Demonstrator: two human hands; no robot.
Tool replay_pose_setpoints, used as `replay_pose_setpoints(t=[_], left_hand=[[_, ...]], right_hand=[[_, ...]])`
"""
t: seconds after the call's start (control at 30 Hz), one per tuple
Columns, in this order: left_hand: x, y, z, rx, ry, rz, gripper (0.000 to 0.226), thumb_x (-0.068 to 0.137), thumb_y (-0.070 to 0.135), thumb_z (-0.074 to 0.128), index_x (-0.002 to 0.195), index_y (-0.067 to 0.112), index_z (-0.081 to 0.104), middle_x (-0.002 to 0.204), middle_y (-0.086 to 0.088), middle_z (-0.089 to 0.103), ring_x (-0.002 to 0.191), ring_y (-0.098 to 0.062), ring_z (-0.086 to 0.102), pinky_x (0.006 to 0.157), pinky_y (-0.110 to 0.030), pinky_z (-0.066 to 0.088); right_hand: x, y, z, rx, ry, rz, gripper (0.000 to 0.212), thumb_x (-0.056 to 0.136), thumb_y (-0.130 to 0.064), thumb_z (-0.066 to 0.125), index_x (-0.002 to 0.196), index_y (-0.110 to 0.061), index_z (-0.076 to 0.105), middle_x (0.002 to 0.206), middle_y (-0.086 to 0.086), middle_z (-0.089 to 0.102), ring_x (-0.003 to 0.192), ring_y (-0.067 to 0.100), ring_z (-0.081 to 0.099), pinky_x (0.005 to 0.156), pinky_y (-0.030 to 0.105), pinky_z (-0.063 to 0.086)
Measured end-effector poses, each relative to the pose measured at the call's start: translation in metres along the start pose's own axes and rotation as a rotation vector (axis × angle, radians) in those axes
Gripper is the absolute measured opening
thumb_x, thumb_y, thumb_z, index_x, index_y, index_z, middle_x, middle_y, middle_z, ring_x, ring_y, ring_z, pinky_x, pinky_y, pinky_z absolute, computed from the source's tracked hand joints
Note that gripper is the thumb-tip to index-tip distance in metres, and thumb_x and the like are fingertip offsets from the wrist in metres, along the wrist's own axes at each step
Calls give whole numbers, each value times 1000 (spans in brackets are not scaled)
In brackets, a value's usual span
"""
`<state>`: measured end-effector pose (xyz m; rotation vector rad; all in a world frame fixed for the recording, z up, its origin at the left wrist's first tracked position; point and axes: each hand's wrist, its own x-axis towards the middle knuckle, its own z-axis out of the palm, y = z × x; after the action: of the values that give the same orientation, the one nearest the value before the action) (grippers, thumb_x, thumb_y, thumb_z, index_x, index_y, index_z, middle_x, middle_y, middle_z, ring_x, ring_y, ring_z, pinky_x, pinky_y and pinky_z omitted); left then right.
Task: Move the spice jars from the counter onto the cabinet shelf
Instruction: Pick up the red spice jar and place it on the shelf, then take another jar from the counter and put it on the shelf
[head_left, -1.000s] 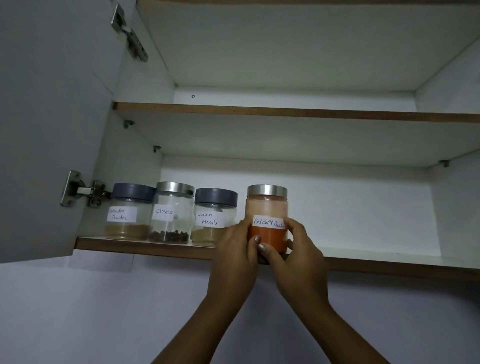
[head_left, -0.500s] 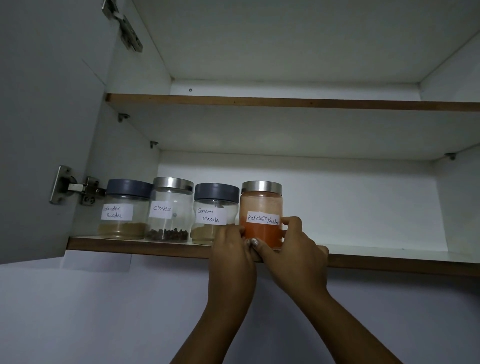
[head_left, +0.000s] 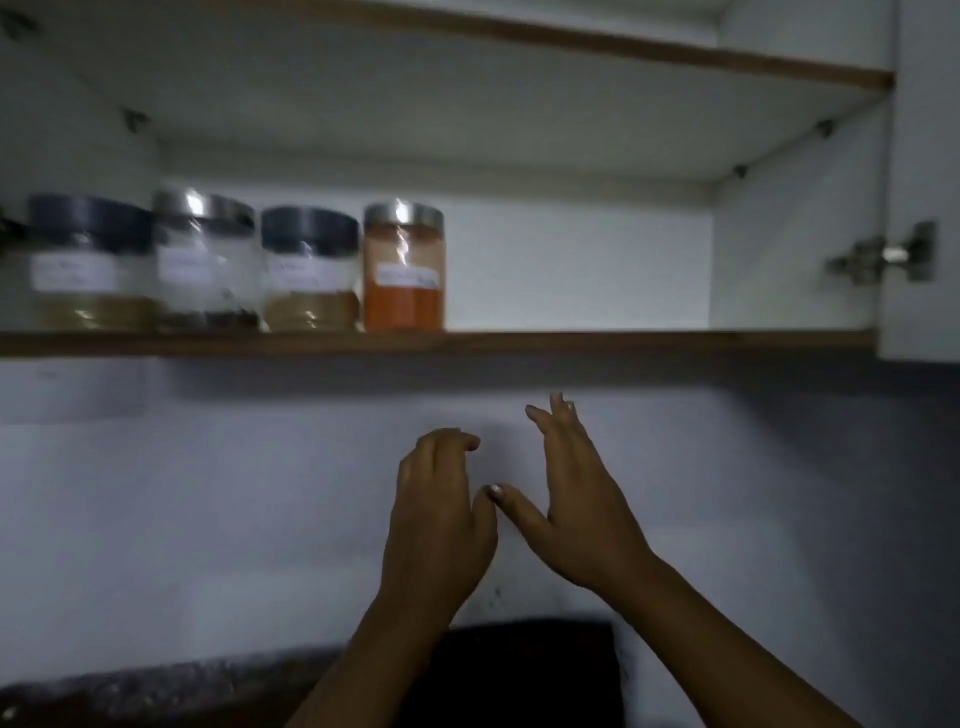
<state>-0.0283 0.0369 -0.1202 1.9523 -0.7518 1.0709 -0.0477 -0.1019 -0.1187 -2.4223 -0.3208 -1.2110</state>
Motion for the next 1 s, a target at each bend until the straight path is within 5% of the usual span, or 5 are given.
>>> replay_pose_setpoints(t=[0.17, 0.27, 0.57, 0.7, 1.0], left_hand=[[-91, 24, 54, -90, -337, -57, 47, 83, 21, 65, 125, 15, 44, 131, -4, 44, 119, -18, 42, 95, -21, 32], [-136, 37, 85, -68, -557, -82, 59, 78, 16, 69, 129, 13, 40, 132, -10, 39, 117, -26, 45, 99, -32, 38], [-230, 57, 199, -75, -874, -396, 70, 78, 22, 70, 137, 16, 32, 141, -8, 30, 126, -26, 38, 102, -34, 36], [-267, 47, 246, -58, -894, -551, 73, 76, 24, 73, 136, 21, 32, 142, -3, 29, 127, -20, 36, 100, -28, 34], [-328, 21, 299, -77, -746, -834, 94, 71, 20, 77, 142, 17, 16, 146, -10, 27, 132, -24, 31, 102, -30, 28]], right_hand=[[-112, 48, -25, -19, -155, 287, 82, 81, -61, 50, 147, -28, 13, 158, -2, -1, 145, 15, -4, 111, 30, 8], [-166, 81, -38, -43, -245, 460, 77, 84, -53, 55, 146, -24, 19, 158, 5, 11, 145, 25, 5, 114, 39, 12], [-274, 203, -31, -14, -534, 632, 71, 83, -47, 60, 140, -18, 30, 148, 9, 33, 137, 28, 27, 112, 47, 27], [-307, 250, -8, 19, -624, 619, 68, 80, -46, 61, 135, -20, 31, 141, 6, 37, 129, 24, 34, 109, 36, 30], [-354, 303, 63, 211, -748, 658, 90, 77, -44, 68, 145, -21, 14, 151, 7, 26, 140, 27, 22, 114, 42, 24]])
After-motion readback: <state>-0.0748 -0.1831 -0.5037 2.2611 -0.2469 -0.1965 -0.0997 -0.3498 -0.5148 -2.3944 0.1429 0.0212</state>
